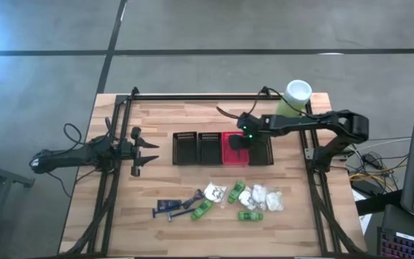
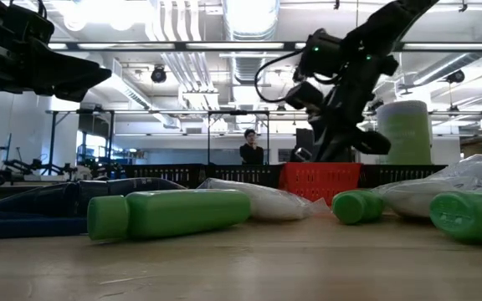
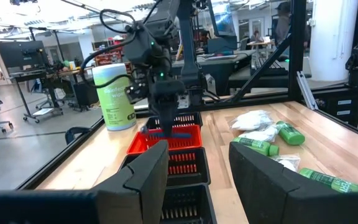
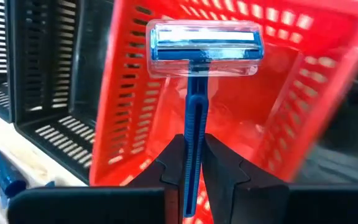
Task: Pick & Place Travel size toiletries
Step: Put the blue razor into the orange basket, then put the white cotton pack into the right black basket
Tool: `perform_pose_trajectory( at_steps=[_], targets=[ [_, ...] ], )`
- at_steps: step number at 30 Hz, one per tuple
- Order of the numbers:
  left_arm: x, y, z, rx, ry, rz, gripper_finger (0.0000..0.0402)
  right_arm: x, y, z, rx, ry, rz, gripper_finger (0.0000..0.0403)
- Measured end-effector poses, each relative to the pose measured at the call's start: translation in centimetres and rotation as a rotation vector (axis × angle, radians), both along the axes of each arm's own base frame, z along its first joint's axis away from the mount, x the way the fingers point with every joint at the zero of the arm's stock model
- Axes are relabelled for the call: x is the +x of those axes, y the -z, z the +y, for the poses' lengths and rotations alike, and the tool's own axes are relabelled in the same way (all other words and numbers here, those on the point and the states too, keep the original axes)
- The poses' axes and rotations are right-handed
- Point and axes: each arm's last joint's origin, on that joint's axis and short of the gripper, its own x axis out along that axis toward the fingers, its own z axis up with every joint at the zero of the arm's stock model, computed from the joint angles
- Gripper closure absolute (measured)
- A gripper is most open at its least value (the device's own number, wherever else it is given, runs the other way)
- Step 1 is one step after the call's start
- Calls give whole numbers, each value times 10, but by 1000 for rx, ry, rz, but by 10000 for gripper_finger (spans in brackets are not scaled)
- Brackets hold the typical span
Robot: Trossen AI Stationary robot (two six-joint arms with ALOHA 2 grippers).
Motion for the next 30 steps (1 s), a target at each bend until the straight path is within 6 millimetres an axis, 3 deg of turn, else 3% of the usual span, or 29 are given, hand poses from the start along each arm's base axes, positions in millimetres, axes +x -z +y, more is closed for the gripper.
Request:
perform_pose_trajectory(
  at_steps=[6, 13, 20, 24, 30],
  targets=[
    [0, 0, 0, 0, 0, -1, 225, 16, 5, -4, 26, -29, 15, 352],
    [0, 0, 0, 0, 0, 0, 225, 21, 1, -4, 26, -49, 44, 276],
    [0, 0, 0, 0, 0, 0, 225, 14, -27, 3, -31, -112, 63, 200],
    [0, 0, 0, 0, 0, -1, 225, -1, -46, 22, -83, -171, 216, 173],
    [0, 0, 0, 0, 0, 0, 225, -25, -58, 75, -61, -356, 421, 148]
  ],
)
